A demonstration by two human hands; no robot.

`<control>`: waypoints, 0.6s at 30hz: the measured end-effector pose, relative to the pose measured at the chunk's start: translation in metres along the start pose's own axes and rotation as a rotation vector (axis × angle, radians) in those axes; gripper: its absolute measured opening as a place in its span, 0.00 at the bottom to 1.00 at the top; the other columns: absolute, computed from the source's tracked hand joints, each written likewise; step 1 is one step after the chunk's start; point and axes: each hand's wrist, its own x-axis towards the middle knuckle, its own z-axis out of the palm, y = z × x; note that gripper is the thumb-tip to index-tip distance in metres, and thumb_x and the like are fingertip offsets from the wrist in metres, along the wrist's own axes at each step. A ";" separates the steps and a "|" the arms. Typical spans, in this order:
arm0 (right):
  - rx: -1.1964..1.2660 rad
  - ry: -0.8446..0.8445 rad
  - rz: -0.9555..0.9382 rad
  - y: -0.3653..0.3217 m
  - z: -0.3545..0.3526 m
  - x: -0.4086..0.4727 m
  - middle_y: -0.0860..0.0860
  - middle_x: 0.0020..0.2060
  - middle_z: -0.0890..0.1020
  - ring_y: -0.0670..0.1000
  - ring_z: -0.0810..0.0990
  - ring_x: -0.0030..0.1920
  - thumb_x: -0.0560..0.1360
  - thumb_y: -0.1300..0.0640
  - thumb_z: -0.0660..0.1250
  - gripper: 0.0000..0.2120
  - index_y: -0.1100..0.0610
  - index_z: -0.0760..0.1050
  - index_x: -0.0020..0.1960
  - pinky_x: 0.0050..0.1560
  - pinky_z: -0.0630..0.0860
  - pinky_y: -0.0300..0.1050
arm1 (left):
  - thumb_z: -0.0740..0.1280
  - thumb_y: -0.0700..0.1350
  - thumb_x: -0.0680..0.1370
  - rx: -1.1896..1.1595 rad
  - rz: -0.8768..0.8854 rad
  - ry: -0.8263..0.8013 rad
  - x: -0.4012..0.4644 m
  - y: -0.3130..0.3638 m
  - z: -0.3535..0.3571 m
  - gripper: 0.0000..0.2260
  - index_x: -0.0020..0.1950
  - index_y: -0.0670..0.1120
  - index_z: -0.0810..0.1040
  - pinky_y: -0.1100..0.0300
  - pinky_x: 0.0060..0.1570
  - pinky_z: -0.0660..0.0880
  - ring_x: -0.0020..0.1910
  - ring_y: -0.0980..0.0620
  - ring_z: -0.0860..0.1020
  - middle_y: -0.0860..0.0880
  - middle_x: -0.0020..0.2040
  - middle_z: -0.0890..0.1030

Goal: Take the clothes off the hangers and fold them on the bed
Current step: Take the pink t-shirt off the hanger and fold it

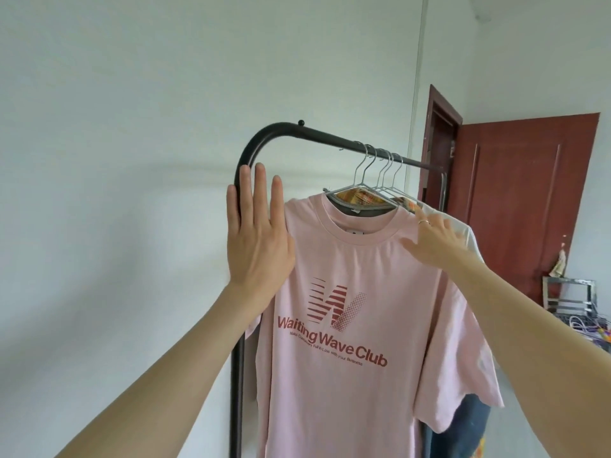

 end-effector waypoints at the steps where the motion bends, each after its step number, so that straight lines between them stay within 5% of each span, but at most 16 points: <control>1: 0.015 0.004 0.000 -0.004 0.000 0.003 0.58 0.74 0.55 0.61 0.55 0.74 0.78 0.43 0.59 0.37 0.53 0.42 0.77 0.68 0.57 0.64 | 0.51 0.40 0.75 0.016 -0.005 0.001 0.001 -0.001 0.001 0.27 0.75 0.36 0.58 0.42 0.73 0.50 0.75 0.35 0.52 0.35 0.75 0.56; 5: 0.052 0.053 0.047 -0.010 0.007 0.012 0.59 0.71 0.63 0.61 0.63 0.69 0.79 0.47 0.57 0.30 0.57 0.54 0.76 0.66 0.63 0.61 | 0.50 0.41 0.75 0.039 -0.005 0.024 0.001 -0.004 0.004 0.28 0.75 0.36 0.57 0.42 0.73 0.51 0.75 0.36 0.52 0.37 0.75 0.56; 7: 0.076 0.200 0.020 -0.013 0.007 0.012 0.60 0.57 0.76 0.62 0.74 0.57 0.79 0.50 0.54 0.19 0.62 0.71 0.61 0.56 0.70 0.56 | 0.52 0.41 0.75 0.035 0.005 0.036 0.000 -0.005 0.005 0.27 0.75 0.37 0.57 0.42 0.73 0.51 0.75 0.36 0.52 0.37 0.75 0.57; 11: 0.140 0.286 0.053 -0.028 0.004 0.005 0.53 0.29 0.72 0.59 0.77 0.38 0.80 0.43 0.51 0.23 0.59 0.68 0.37 0.36 0.67 0.46 | 0.56 0.40 0.74 0.038 -0.002 0.030 0.001 -0.005 0.005 0.29 0.75 0.37 0.56 0.43 0.73 0.50 0.75 0.37 0.51 0.38 0.76 0.57; 18: 0.157 0.408 0.167 -0.025 -0.019 -0.002 0.55 0.33 0.73 0.61 0.76 0.40 0.79 0.42 0.50 0.23 0.58 0.70 0.38 0.39 0.64 0.46 | 0.61 0.40 0.73 0.023 0.002 -0.031 0.001 -0.005 0.002 0.31 0.74 0.35 0.56 0.42 0.73 0.50 0.75 0.37 0.51 0.38 0.75 0.59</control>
